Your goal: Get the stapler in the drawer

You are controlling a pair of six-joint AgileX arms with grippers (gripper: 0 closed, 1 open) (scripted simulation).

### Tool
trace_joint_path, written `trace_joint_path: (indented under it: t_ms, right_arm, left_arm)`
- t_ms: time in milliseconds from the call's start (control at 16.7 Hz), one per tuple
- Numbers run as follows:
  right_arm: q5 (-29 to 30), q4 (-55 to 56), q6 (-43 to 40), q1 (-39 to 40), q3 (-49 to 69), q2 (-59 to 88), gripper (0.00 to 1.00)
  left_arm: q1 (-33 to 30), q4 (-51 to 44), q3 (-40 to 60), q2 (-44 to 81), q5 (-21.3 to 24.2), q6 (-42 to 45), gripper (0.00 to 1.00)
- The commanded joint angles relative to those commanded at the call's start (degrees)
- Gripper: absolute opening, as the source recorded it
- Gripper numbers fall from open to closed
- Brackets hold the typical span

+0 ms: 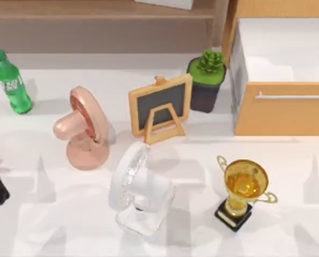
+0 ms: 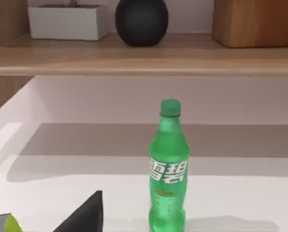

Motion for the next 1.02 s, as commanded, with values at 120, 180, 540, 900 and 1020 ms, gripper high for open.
trace_joint_path:
  t_ms: [120,180,540,900,1020]
  right_arm:
    - [0.0,0.0,0.0,0.0,0.0,0.0,1.00]
    - [0.1,-0.3,-0.6,-0.3,0.3,0.4,1.00]
    - [1.2,-8.4,-15.1,-9.7,8.2,12.4,1.00]
    - [1.6,-22.0,-42.0,-26.2,22.9,36.1,1.00]
    - [1.6,-26.6,-50.5,-31.8,28.4,44.2,1.00]
  left_arm:
    - [0.0,0.0,0.0,0.0,0.0,0.0,1.00]
    - [0.0,0.0,0.0,0.0,0.0,0.0,1.00]
    - [0.0,0.0,0.0,0.0,0.0,0.0,1.00]
    - [0.0,0.0,0.0,0.0,0.0,0.0,1.00]
    - [0.0,0.0,0.0,0.0,0.0,0.0,1.00]
